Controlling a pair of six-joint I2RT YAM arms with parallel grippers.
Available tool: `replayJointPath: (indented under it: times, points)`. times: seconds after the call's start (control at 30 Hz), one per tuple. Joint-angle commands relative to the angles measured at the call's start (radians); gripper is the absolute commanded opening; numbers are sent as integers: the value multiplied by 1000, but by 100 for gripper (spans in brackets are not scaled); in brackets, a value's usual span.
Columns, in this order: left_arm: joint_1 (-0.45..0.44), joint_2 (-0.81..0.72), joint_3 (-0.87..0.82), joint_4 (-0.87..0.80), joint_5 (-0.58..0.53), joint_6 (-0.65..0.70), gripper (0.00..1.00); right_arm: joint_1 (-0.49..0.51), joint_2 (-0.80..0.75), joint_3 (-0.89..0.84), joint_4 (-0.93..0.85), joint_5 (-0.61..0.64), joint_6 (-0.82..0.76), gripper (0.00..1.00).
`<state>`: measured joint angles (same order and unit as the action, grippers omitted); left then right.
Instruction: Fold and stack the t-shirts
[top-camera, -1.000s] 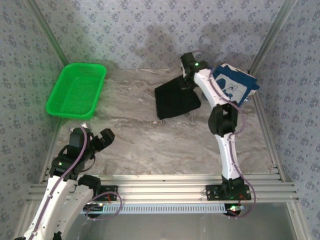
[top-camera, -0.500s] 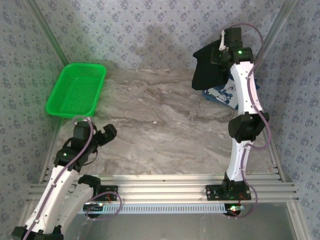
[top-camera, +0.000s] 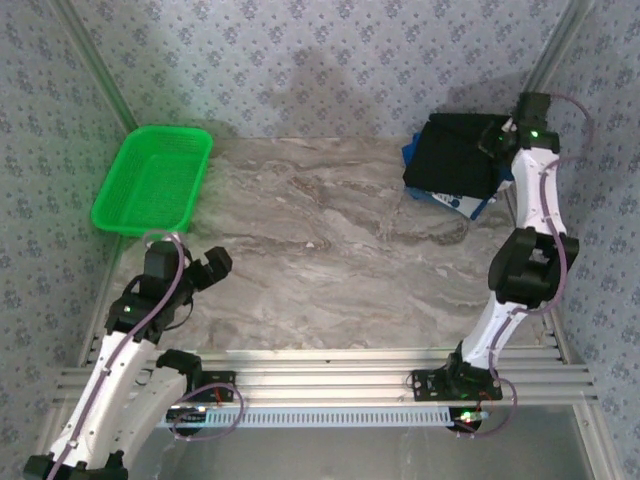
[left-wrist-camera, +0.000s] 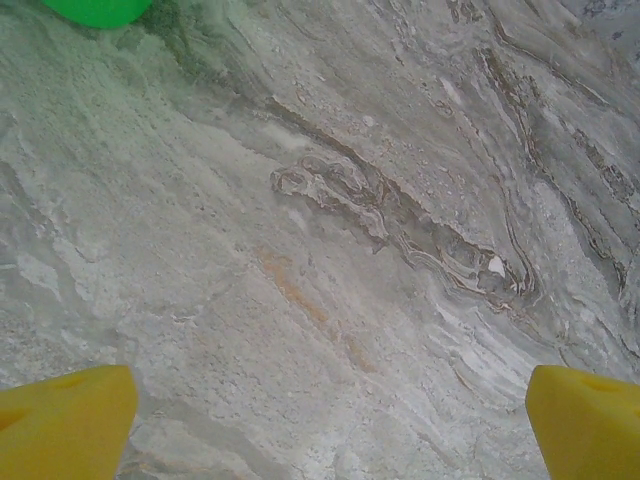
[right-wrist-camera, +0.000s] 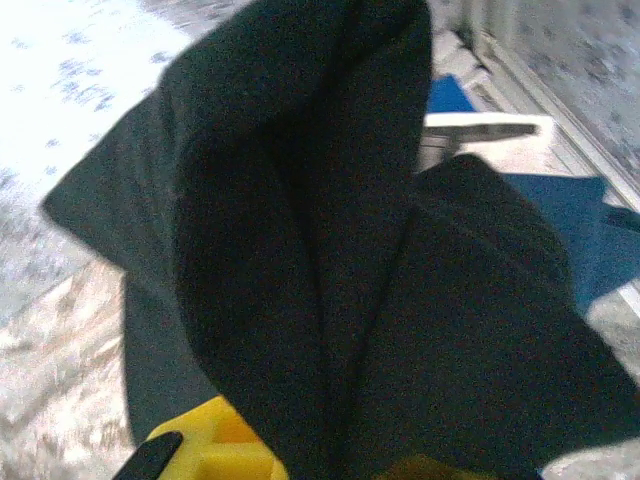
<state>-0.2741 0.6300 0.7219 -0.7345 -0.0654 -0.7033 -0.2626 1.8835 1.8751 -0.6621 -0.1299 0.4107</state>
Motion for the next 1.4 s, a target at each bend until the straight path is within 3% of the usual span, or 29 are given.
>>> replayJointPath:
  times: [0.0, 0.07, 0.3, 0.5, 0.7, 0.8, 0.87, 0.93, 1.0, 1.07, 1.1, 1.17, 1.27, 1.37]
  points:
    - [9, -9, 36, -35, -9, 25, 100, -82, 45, -43, 145, -57, 134, 14]
    - [9, -7, 43, -47, -1, 22, 100, -114, 100, -28, 116, -67, 144, 46]
    - [13, -2, 81, -88, 6, 37, 100, -189, 85, -61, 137, -73, 144, 98]
    - [17, 10, 82, -68, 7, 37, 100, -263, -60, -170, 73, -114, 120, 100]
    - [23, -5, 55, -28, -32, 42, 100, -283, -386, -538, 130, -162, 55, 100]
    - [23, -19, 26, -8, -204, 62, 100, -190, -576, -789, 180, -155, -48, 100]
    - [26, -24, -34, 47, -378, 120, 100, -44, -693, -971, 260, 16, -133, 100]
    - [34, -33, -153, 247, -460, 243, 100, 103, -793, -1186, 458, 153, -252, 100]
    - [39, -41, -284, 506, -419, 378, 100, 190, -860, -1397, 726, 233, -332, 100]
    - [43, -23, -433, 827, -406, 487, 100, 198, -884, -1548, 961, 237, -319, 100]
    - [58, 5, -443, 870, -440, 469, 100, 199, -876, -1589, 1039, 238, -306, 100]
    - [116, 90, -455, 990, -396, 486, 100, 207, -828, -1643, 1195, 273, -309, 100]
    - [157, 264, -492, 1214, -310, 542, 100, 199, -724, -1659, 1397, 203, -344, 100]
    - [189, 456, -540, 1458, -286, 524, 100, 183, -581, -1583, 1450, 161, -359, 100]
